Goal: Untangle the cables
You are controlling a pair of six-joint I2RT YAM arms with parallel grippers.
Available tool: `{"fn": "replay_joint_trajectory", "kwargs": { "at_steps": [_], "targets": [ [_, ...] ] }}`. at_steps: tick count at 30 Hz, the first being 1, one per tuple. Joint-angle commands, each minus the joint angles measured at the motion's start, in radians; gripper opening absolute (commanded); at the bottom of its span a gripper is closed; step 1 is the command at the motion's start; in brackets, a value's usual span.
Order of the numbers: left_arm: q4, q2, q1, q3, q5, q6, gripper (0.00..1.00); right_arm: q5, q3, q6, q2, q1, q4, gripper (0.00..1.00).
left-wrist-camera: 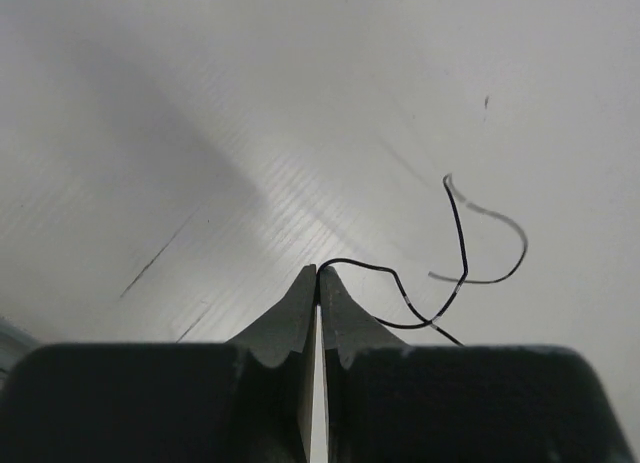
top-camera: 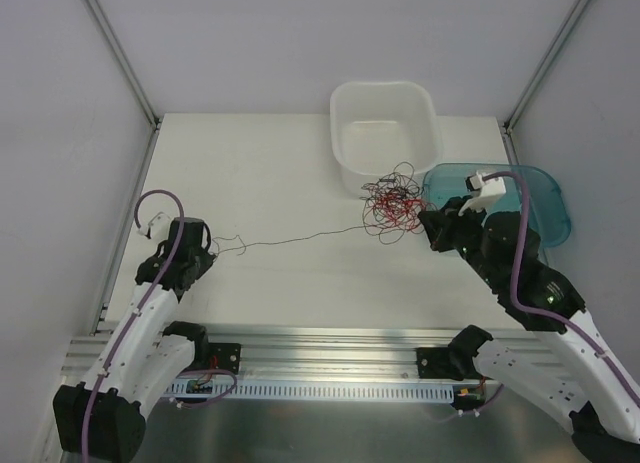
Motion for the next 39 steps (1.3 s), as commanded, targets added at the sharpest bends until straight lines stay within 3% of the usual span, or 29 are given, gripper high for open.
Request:
{"fn": "replay_joint_trajectory", "kwargs": {
  "at_steps": [1, 6, 8, 10, 11, 12, 17, 18, 21, 27, 32, 39],
  "targets": [
    [0.032, 0.021, 0.009, -0.042, 0.041, -0.004, 0.0, -0.113, -0.031, -0.001, -0.003, -0.006, -0.057, 0.0],
    [0.055, 0.001, 0.009, -0.088, 0.081, 0.033, 0.04, -0.195, -0.202, 0.096, 0.04, -0.004, 0.014, 0.02],
    [0.06, -0.023, 0.009, -0.088, 0.141, 0.068, 0.2, -0.258, -0.268, 0.129, 0.079, -0.003, 0.081, 0.04],
    [0.066, -0.054, 0.009, -0.08, 0.194, 0.091, 0.38, -0.284, -0.343, 0.177, 0.109, -0.001, 0.133, 0.15],
    [0.067, -0.063, 0.008, -0.077, 0.26, 0.118, 0.53, -0.284, -0.359, 0.189, 0.123, 0.003, 0.143, 0.23],
    [0.067, -0.074, 0.008, -0.064, 0.289, 0.135, 0.59, -0.284, -0.371, 0.194, 0.145, 0.007, 0.147, 0.33],
    [0.078, -0.099, 0.0, -0.01, 0.606, 0.223, 0.85, -0.218, -0.353, 0.191, 0.152, 0.04, 0.069, 0.54],
    [0.08, -0.094, -0.009, 0.01, 0.645, 0.232, 0.87, -0.212, -0.35, 0.193, 0.141, 0.04, 0.059, 0.61],
    [0.098, -0.073, -0.087, 0.054, 0.734, 0.241, 0.94, -0.166, -0.347, 0.219, 0.094, 0.042, 0.022, 0.65],
    [0.199, 0.032, -0.4, 0.188, 0.603, 0.218, 0.95, 0.035, -0.391, 0.326, -0.003, 0.04, -0.07, 0.65],
    [0.288, 0.286, -0.653, 0.318, 0.488, 0.282, 0.93, 0.055, -0.434, 0.372, -0.063, 0.039, -0.083, 0.65],
    [0.293, 0.726, -0.808, 0.613, 0.402, 0.393, 0.9, 0.026, -0.56, 0.518, -0.126, 0.037, -0.008, 0.66]
  ]
}}
